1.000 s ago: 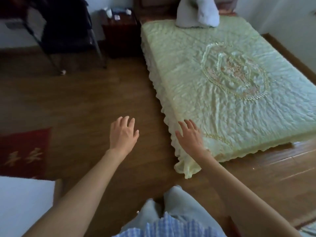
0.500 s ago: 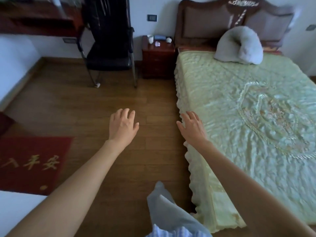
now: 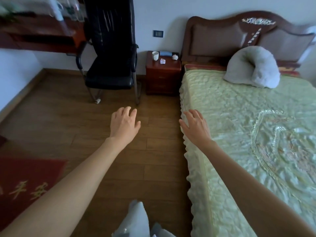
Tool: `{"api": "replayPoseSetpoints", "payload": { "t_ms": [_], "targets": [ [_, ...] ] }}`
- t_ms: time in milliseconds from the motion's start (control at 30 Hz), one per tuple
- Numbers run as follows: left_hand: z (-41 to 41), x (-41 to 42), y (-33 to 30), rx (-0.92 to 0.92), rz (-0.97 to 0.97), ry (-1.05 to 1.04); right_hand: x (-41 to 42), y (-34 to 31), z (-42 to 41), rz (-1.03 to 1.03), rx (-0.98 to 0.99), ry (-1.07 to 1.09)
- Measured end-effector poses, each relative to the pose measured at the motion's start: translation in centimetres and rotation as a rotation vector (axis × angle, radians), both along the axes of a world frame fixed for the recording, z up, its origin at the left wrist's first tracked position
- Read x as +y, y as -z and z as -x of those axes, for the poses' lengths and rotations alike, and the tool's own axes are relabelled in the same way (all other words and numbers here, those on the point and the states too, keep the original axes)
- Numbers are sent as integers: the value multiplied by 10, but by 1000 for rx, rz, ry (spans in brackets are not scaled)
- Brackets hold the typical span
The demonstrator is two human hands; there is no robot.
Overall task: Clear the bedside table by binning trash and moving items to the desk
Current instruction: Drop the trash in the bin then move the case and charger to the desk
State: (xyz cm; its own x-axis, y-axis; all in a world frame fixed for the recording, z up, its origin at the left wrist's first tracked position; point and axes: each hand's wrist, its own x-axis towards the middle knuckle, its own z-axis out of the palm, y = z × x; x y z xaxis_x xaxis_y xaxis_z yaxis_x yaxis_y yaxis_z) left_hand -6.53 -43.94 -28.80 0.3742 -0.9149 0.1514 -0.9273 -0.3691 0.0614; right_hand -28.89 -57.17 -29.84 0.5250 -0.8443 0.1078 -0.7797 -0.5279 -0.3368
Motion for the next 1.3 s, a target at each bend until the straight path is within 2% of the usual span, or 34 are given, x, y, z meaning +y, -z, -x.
{"api": "replayPoseSetpoints", "payload": {
  "t_ms": [500,833,1167,1300],
  "targets": [
    [-150,-257,-6,4,33,104,-220,-23,-144,59,1,92],
    [-215,-399,16,51,22,133,-358,0,-214,13,54,102],
    [-266,-588,28,34,-2,96,-553,15,-269,-27,-26,99],
    [-281,-645,34,63,-3,81,-614,16,-289,-44,-1,77]
  ]
}}
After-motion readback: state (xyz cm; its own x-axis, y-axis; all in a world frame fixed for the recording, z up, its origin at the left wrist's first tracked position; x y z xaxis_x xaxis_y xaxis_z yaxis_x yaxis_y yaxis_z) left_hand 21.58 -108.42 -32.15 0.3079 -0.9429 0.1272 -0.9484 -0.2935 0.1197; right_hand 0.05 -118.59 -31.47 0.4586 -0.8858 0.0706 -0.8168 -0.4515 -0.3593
